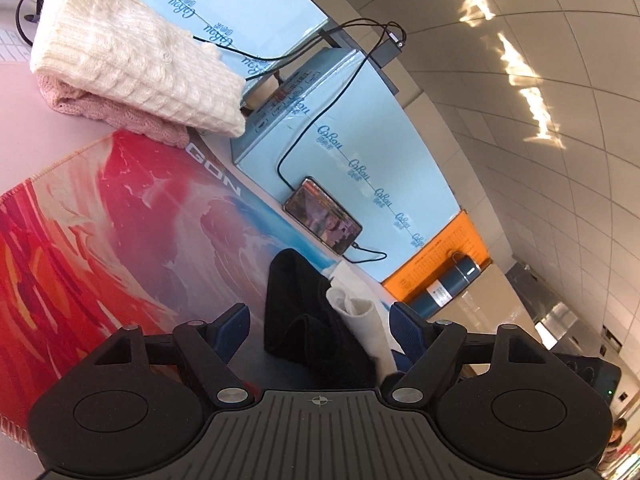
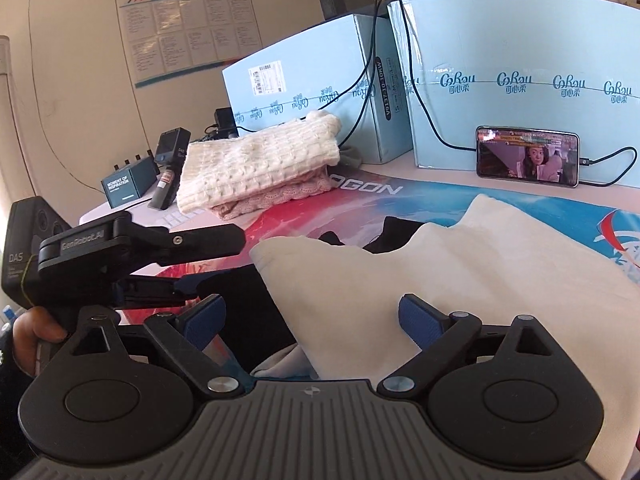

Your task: Fold clothes

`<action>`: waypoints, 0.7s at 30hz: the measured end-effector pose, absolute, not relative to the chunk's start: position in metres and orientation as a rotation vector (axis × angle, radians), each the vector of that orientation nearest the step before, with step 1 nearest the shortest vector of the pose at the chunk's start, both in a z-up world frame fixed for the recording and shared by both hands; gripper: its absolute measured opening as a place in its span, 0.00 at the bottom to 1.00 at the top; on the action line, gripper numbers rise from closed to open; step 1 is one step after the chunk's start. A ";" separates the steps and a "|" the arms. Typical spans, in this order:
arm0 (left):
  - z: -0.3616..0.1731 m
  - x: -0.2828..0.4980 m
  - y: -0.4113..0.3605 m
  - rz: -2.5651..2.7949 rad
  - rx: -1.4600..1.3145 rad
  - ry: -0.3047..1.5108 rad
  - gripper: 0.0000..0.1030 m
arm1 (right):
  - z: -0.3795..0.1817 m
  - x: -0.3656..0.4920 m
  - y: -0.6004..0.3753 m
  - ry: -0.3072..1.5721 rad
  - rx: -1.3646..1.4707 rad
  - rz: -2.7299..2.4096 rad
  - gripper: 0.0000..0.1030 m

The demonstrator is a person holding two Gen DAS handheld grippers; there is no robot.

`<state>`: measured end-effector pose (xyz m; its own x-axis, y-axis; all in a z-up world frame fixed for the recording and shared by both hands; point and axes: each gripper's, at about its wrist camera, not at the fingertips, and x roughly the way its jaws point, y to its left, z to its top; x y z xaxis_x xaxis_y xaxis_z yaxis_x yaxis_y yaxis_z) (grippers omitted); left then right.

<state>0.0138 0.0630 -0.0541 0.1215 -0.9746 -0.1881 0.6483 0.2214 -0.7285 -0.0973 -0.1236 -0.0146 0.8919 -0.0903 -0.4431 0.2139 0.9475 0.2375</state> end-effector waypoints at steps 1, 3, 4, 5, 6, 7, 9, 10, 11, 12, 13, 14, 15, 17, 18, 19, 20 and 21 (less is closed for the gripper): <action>-0.054 0.012 0.062 -1.287 -0.543 0.742 0.76 | -0.016 -0.095 -0.125 0.448 0.294 -0.171 0.87; -0.053 0.010 0.057 -1.299 -0.520 0.745 0.76 | -0.017 -0.091 -0.130 0.460 0.308 -0.213 0.62; -0.053 0.009 0.055 -1.300 -0.507 0.749 0.76 | -0.018 -0.092 -0.133 0.461 0.323 -0.229 0.56; -0.053 0.008 0.052 -1.308 -0.496 0.745 0.76 | -0.019 -0.093 -0.137 0.457 0.350 -0.233 0.49; -0.052 0.007 0.049 -1.317 -0.486 0.741 0.74 | -0.020 -0.097 -0.143 0.449 0.387 -0.230 0.44; -0.052 0.006 0.047 -1.313 -0.485 0.731 0.73 | -0.020 -0.100 -0.147 0.437 0.418 -0.226 0.39; -0.051 0.004 0.040 -1.288 -0.471 0.739 0.23 | -0.021 -0.108 -0.154 0.410 0.468 -0.225 0.13; -0.052 0.004 0.036 -1.283 -0.459 0.757 0.13 | -0.019 -0.112 -0.156 0.391 0.481 -0.232 0.09; -0.052 0.003 0.033 -1.282 -0.452 0.765 0.08 | -0.018 -0.117 -0.158 0.371 0.495 -0.238 0.07; -0.051 0.000 0.030 -1.282 -0.438 0.757 0.07 | -0.016 -0.121 -0.160 0.349 0.503 -0.249 0.07; -0.049 -0.003 0.028 -1.273 -0.427 0.739 0.07 | -0.012 -0.125 -0.163 0.322 0.498 -0.270 0.07; -0.046 -0.004 0.025 -1.260 -0.432 0.718 0.07 | -0.007 -0.129 -0.165 0.295 0.493 -0.291 0.07; -0.042 -0.005 0.022 -1.248 -0.440 0.697 0.06 | -0.002 -0.132 -0.168 0.272 0.487 -0.313 0.07; -0.036 -0.003 0.011 -1.237 -0.469 0.652 0.05 | 0.010 -0.129 -0.182 0.244 0.477 -0.354 0.06; -0.034 -0.003 0.005 -1.227 -0.476 0.633 0.05 | 0.017 -0.126 -0.192 0.220 0.472 -0.371 0.06; -0.031 -0.003 0.001 -1.223 -0.481 0.615 0.05 | 0.024 -0.124 -0.201 0.190 0.468 -0.391 0.05; -0.028 -0.004 -0.001 -1.217 -0.483 0.591 0.05 | 0.029 -0.125 -0.210 0.159 0.476 -0.414 0.04; -0.025 -0.005 0.000 -1.204 -0.478 0.567 0.05 | 0.036 -0.128 -0.222 0.118 0.502 -0.437 0.04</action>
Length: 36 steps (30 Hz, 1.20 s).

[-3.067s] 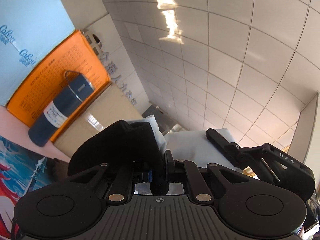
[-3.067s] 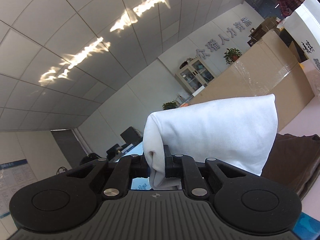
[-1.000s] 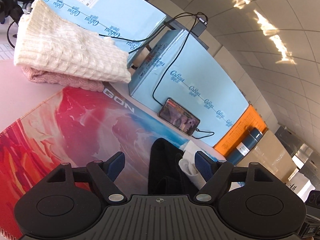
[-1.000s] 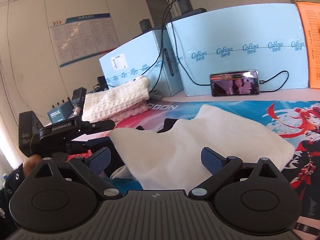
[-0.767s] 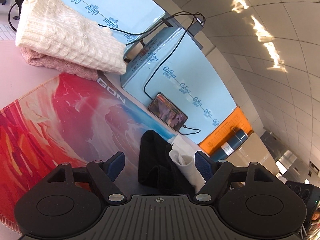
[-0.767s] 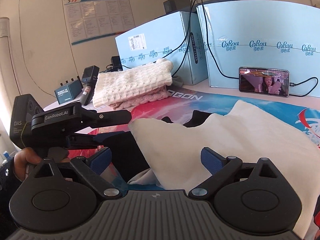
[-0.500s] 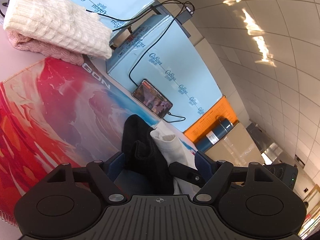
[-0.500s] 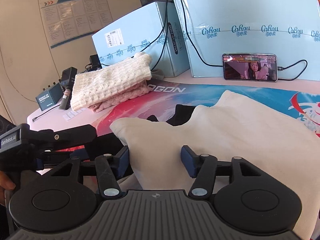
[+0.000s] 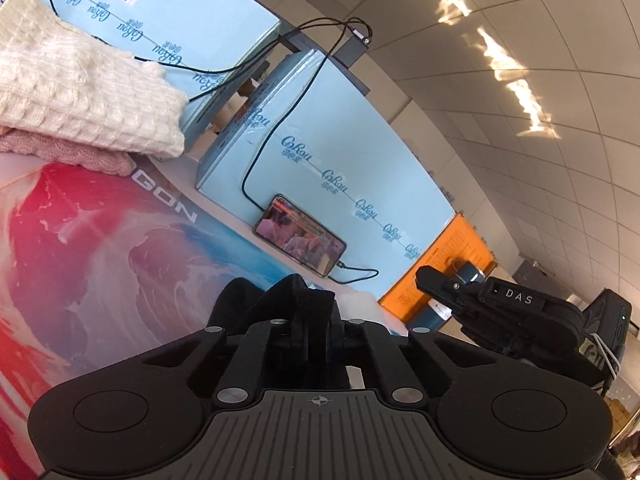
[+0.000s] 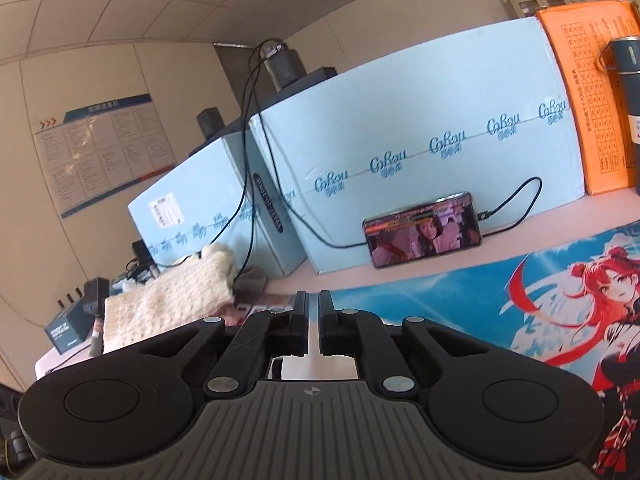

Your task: Fold clothes

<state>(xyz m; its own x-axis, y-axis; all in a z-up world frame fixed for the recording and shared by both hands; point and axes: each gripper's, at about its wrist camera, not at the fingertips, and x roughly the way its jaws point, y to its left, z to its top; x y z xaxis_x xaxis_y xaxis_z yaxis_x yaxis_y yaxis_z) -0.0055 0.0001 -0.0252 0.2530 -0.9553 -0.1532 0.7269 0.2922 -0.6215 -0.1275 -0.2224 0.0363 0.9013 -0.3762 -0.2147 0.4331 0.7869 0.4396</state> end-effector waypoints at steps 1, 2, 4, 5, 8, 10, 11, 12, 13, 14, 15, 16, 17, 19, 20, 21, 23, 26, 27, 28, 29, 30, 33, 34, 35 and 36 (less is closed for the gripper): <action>-0.023 -0.005 0.004 -1.193 -0.474 0.555 0.05 | 0.043 -0.132 -0.233 0.079 0.528 -0.456 0.04; -0.021 -0.005 0.008 -1.182 -0.472 0.544 0.04 | 0.048 -0.139 -0.241 0.042 0.553 -0.464 0.03; -0.019 -0.005 0.021 -1.175 -0.471 0.544 0.04 | 0.057 -0.159 -0.250 -0.016 0.560 -0.485 0.03; -0.018 -0.006 0.028 -1.174 -0.466 0.546 0.04 | 0.060 -0.169 -0.250 -0.031 0.549 -0.493 0.03; -0.023 -0.014 0.038 -1.183 -0.474 0.595 0.04 | 0.058 -0.185 -0.251 0.016 0.586 -0.452 0.11; -0.025 -0.023 0.039 -1.200 -0.462 0.600 0.04 | 0.044 -0.179 -0.245 0.119 0.604 -0.408 0.56; -0.026 -0.027 0.040 -1.208 -0.456 0.601 0.04 | 0.037 -0.173 -0.240 0.174 0.601 -0.389 0.76; -0.027 -0.030 0.040 -1.208 -0.451 0.600 0.04 | 0.029 -0.162 -0.232 0.229 0.576 -0.381 0.75; -0.028 -0.030 0.039 -1.205 -0.448 0.604 0.04 | 0.023 -0.152 -0.228 0.269 0.570 -0.375 0.75; -0.029 -0.029 0.038 -1.195 -0.453 0.613 0.04 | 0.015 -0.140 -0.227 0.315 0.586 -0.369 0.75; -0.030 -0.028 0.038 -1.186 -0.463 0.621 0.04 | 0.008 -0.128 -0.225 0.360 0.602 -0.363 0.75; -0.031 -0.026 0.040 -1.177 -0.474 0.628 0.04 | 0.000 -0.116 -0.224 0.405 0.617 -0.356 0.75; -0.033 -0.026 0.040 -1.175 -0.474 0.633 0.04 | -0.007 -0.105 -0.223 0.444 0.629 -0.356 0.71; -0.036 -0.026 0.041 -1.171 -0.472 0.644 0.04 | -0.014 -0.088 -0.219 0.470 0.604 -0.383 0.32; -0.038 -0.026 0.042 -1.170 -0.470 0.649 0.04 | -0.015 -0.081 -0.218 0.474 0.582 -0.384 0.07; -0.039 -0.025 0.042 -1.168 -0.469 0.655 0.04 | -0.016 -0.075 -0.218 0.463 0.573 -0.374 0.07; -0.046 -0.024 0.040 -1.199 -0.482 0.690 0.04 | -0.014 -0.066 -0.223 0.430 0.558 -0.375 0.07; -0.052 -0.029 0.037 -1.224 -0.487 0.726 0.04 | 0.002 -0.058 -0.243 0.341 0.598 -0.402 0.07; -0.053 -0.031 0.037 -1.225 -0.489 0.727 0.04 | 0.009 -0.057 -0.251 0.308 0.628 -0.404 0.07; -0.053 -0.032 0.037 -1.222 -0.492 0.727 0.04 | 0.015 -0.057 -0.258 0.275 0.654 -0.403 0.07; -0.054 -0.032 0.038 -1.217 -0.494 0.728 0.04 | 0.023 -0.059 -0.262 0.236 0.667 -0.395 0.07; -0.054 -0.032 0.039 -1.213 -0.497 0.729 0.04 | 0.034 -0.064 -0.264 0.185 0.667 -0.388 0.07; -0.054 -0.031 0.041 -1.215 -0.504 0.735 0.05 | 0.064 -0.090 -0.270 0.034 0.653 -0.417 0.07; -0.055 -0.030 0.041 -1.224 -0.512 0.743 0.05 | 0.071 -0.102 -0.273 -0.011 0.653 -0.435 0.07; -0.056 -0.028 0.041 -1.235 -0.527 0.755 0.05 | 0.078 -0.115 -0.275 -0.058 0.653 -0.458 0.07; -0.058 -0.026 0.040 -1.247 -0.543 0.766 0.05 | 0.082 -0.131 -0.277 -0.103 0.650 -0.487 0.07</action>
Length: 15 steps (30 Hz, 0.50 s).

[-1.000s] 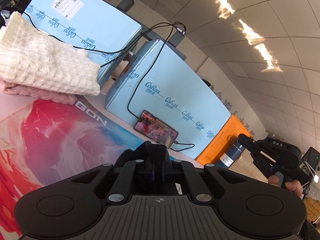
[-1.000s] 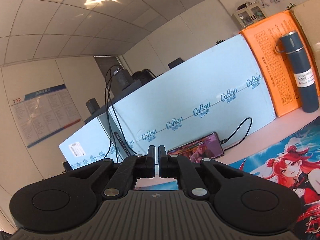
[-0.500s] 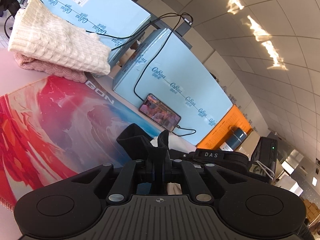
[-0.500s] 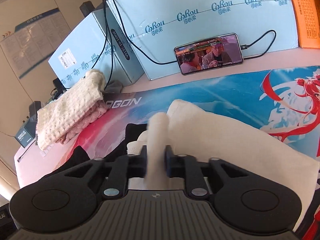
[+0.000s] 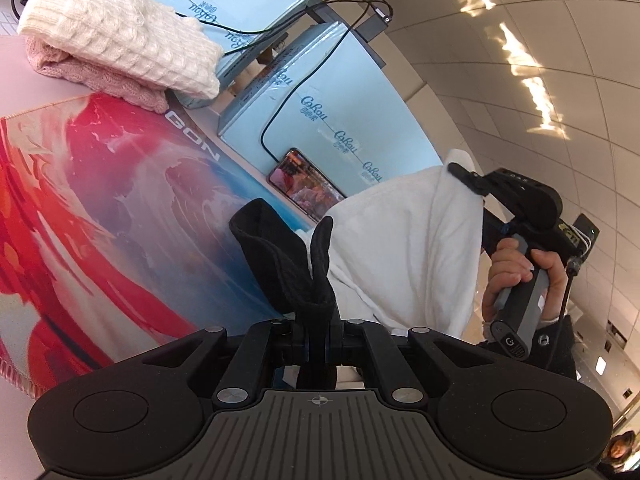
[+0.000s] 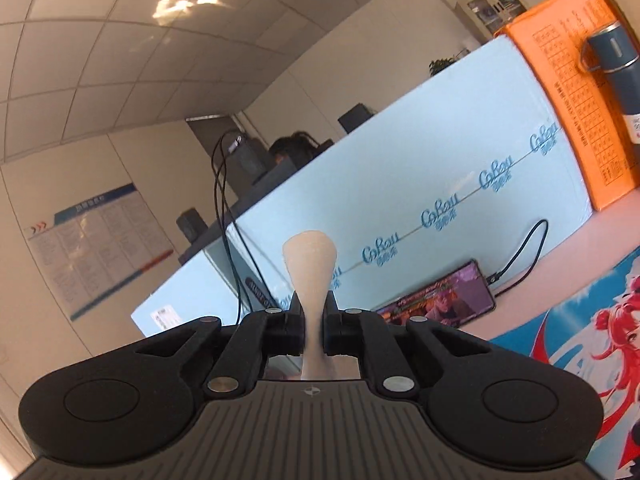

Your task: Fold clothes

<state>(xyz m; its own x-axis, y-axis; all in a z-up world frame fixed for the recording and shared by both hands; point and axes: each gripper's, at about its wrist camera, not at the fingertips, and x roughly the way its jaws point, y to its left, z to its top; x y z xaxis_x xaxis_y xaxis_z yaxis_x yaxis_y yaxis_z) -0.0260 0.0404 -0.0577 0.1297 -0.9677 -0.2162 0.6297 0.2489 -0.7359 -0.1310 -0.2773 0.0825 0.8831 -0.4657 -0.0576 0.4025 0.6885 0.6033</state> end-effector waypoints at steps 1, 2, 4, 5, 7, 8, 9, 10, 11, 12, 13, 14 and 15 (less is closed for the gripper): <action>-0.058 -0.025 0.040 -1.255 -0.554 0.771 0.05 | 0.085 -0.146 -0.278 -0.139 0.641 -0.518 0.07; -0.059 -0.023 0.039 -1.262 -0.565 0.775 0.05 | 0.087 -0.164 -0.278 -0.177 0.629 -0.561 0.07; -0.057 -0.021 0.039 -1.270 -0.590 0.764 0.05 | 0.086 -0.197 -0.276 -0.230 0.610 -0.645 0.07; -0.056 -0.019 0.039 -1.272 -0.606 0.762 0.05 | 0.085 -0.214 -0.275 -0.253 0.601 -0.687 0.07; -0.053 -0.015 0.039 -1.278 -0.640 0.757 0.05 | 0.079 -0.244 -0.271 -0.276 0.588 -0.769 0.07; -0.050 -0.014 0.039 -1.279 -0.651 0.751 0.05 | 0.074 -0.257 -0.269 -0.281 0.585 -0.807 0.07; -0.047 -0.012 0.040 -1.280 -0.662 0.744 0.05 | 0.068 -0.270 -0.266 -0.283 0.582 -0.852 0.07; -0.044 -0.011 0.040 -1.280 -0.673 0.737 0.05 | 0.062 -0.283 -0.263 -0.282 0.580 -0.895 0.07; -0.040 -0.009 0.041 -1.286 -0.683 0.725 0.05 | 0.056 -0.294 -0.261 -0.274 0.581 -0.935 0.07; -0.035 -0.009 0.042 -1.289 -0.684 0.713 0.05 | 0.049 -0.304 -0.258 -0.264 0.581 -0.970 0.07; -0.030 -0.009 0.042 -1.291 -0.678 0.698 0.05 | 0.044 -0.312 -0.255 -0.252 0.580 -0.993 0.07; -0.026 -0.010 0.043 -1.293 -0.672 0.684 0.05 | 0.038 -0.321 -0.252 -0.239 0.579 -1.017 0.07; -0.022 -0.011 0.043 -1.296 -0.663 0.676 0.04 | 0.031 -0.328 -0.249 -0.227 0.582 -1.042 0.07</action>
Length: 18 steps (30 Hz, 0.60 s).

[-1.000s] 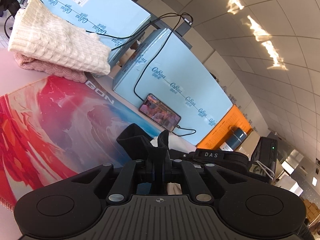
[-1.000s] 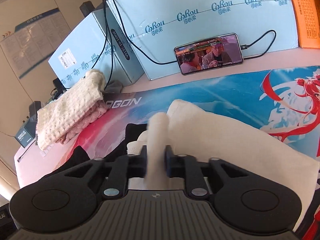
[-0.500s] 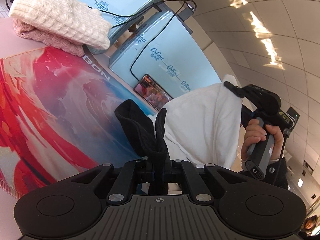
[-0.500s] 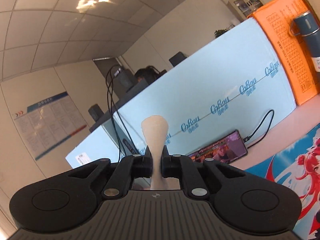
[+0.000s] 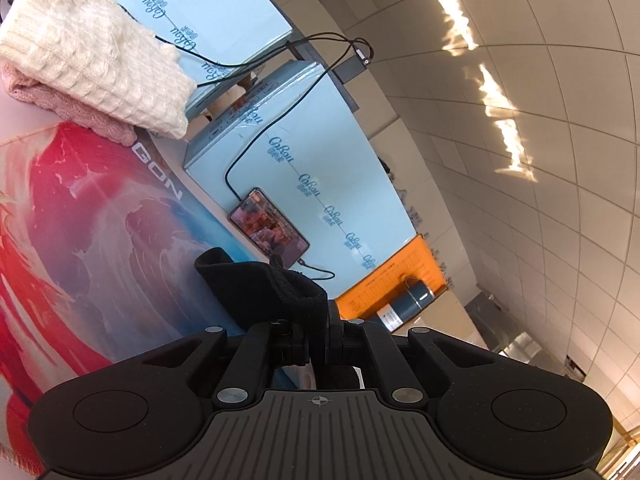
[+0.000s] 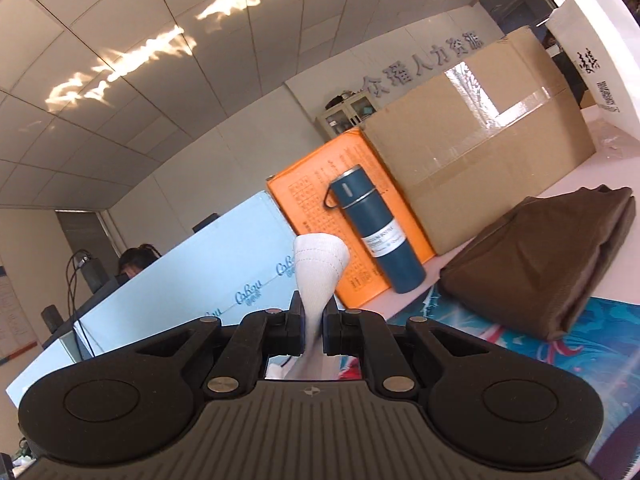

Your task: Fold clothes

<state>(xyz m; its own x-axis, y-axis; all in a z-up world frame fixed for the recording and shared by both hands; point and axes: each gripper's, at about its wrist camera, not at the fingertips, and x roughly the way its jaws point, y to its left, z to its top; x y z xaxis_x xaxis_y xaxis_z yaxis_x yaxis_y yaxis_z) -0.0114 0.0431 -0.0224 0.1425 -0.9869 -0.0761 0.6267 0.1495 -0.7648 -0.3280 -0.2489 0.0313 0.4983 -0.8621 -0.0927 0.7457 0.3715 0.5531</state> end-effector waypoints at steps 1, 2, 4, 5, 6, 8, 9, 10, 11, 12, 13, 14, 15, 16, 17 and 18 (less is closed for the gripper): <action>-0.019 -0.013 0.044 -1.298 -0.654 0.672 0.05 | 0.026 -0.336 -0.246 -0.216 0.589 -1.058 0.07; -0.017 -0.015 0.045 -1.300 -0.644 0.668 0.05 | 0.021 -0.343 -0.245 -0.209 0.601 -1.071 0.07; -0.011 -0.020 0.047 -1.307 -0.600 0.661 0.05 | 0.012 -0.357 -0.241 -0.196 0.629 -1.091 0.07; -0.011 -0.021 0.049 -1.305 -0.579 0.671 0.05 | 0.008 -0.364 -0.239 -0.188 0.636 -1.099 0.07; -0.012 -0.023 0.052 -1.301 -0.558 0.682 0.04 | 0.004 -0.370 -0.236 -0.180 0.635 -1.105 0.07; -0.017 -0.026 0.057 -1.274 -0.517 0.722 0.05 | -0.002 -0.381 -0.228 -0.163 0.623 -1.106 0.07; -0.021 -0.027 0.059 -1.259 -0.488 0.739 0.05 | -0.006 -0.385 -0.225 -0.150 0.625 -1.105 0.07; -0.024 -0.028 0.062 -1.240 -0.459 0.750 0.05 | -0.009 -0.390 -0.222 -0.137 0.628 -1.105 0.07; -0.027 -0.029 0.063 -1.225 -0.432 0.767 0.05 | -0.013 -0.394 -0.218 -0.123 0.634 -1.104 0.07; -0.029 -0.029 0.065 -1.211 -0.404 0.786 0.06 | -0.017 -0.398 -0.214 -0.107 0.648 -1.103 0.07; -0.030 -0.029 0.067 -1.192 -0.386 0.784 0.07 | -0.022 -0.402 -0.211 -0.090 0.660 -1.105 0.07; -0.029 -0.030 0.070 -1.168 -0.365 0.769 0.12 | -0.026 -0.404 -0.208 -0.074 0.667 -1.111 0.07; -0.027 -0.030 0.072 -1.142 -0.343 0.752 0.16 | -0.031 -0.407 -0.205 -0.057 0.674 -1.116 0.07; -0.025 -0.030 0.074 -1.113 -0.323 0.733 0.21 | -0.035 -0.410 -0.203 -0.044 0.682 -1.119 0.07; -0.020 -0.031 0.076 -1.080 -0.299 0.693 0.32 | -0.038 -0.414 -0.202 -0.039 0.693 -1.116 0.08; -0.016 -0.032 0.078 -1.045 -0.275 0.651 0.41 | -0.041 -0.417 -0.200 -0.032 0.702 -1.118 0.09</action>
<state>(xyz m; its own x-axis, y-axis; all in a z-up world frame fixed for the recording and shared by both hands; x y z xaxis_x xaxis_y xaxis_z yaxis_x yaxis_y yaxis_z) -0.0317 0.0776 -0.0159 0.3374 -0.8674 -0.3657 0.7112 0.4894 -0.5047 -0.4172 -0.2002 -0.0409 0.4599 -0.8301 -0.3154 0.8107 0.2476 0.5305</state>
